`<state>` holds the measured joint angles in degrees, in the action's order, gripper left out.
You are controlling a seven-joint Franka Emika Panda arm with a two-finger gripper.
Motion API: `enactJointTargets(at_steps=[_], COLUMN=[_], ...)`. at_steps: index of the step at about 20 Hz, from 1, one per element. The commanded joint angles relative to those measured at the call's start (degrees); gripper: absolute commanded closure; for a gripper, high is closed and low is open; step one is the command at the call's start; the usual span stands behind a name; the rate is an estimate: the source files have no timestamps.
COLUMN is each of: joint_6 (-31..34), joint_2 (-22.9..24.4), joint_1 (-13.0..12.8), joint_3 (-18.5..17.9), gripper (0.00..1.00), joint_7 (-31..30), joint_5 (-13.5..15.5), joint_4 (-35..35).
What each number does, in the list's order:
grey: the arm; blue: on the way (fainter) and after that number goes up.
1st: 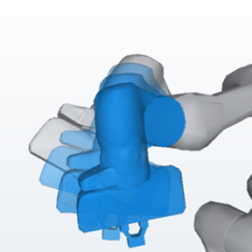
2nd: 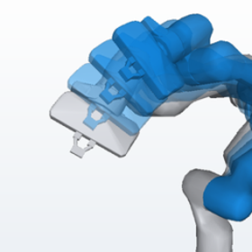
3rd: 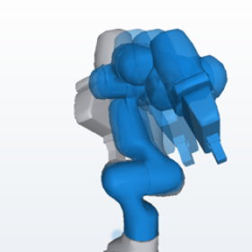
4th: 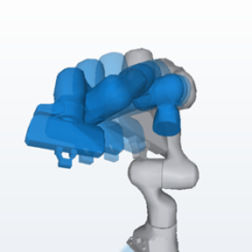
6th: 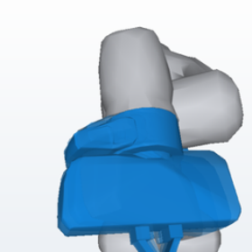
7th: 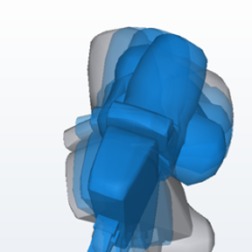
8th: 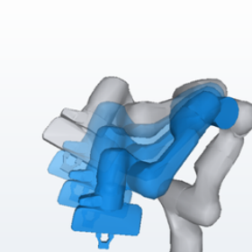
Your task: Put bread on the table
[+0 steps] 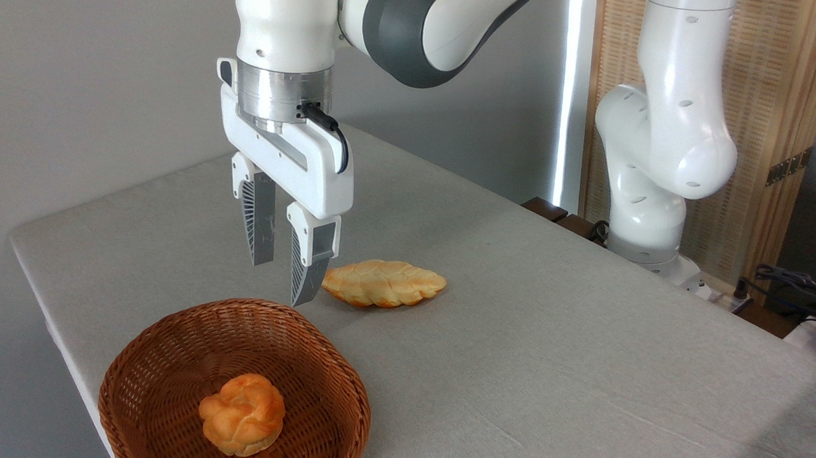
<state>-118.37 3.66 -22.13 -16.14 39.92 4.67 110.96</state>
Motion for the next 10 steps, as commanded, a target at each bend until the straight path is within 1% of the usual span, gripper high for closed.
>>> enactJointTargets(at_steps=[1, 6, 10], joint_6=[-0.28, -0.28, -1.24], joint_2=[0.21, 0.30, -0.49], joint_1=[-0.54, -0.46, -0.28], joint_3=[-0.56, -0.65, -0.91], gripper=[0.00, 0.00, 0.00], joint_7=[-0.72, -0.37, 0.33], joint_5=[-0.54, -0.54, -0.80], joint_4=[-0.48, -0.31, -0.04])
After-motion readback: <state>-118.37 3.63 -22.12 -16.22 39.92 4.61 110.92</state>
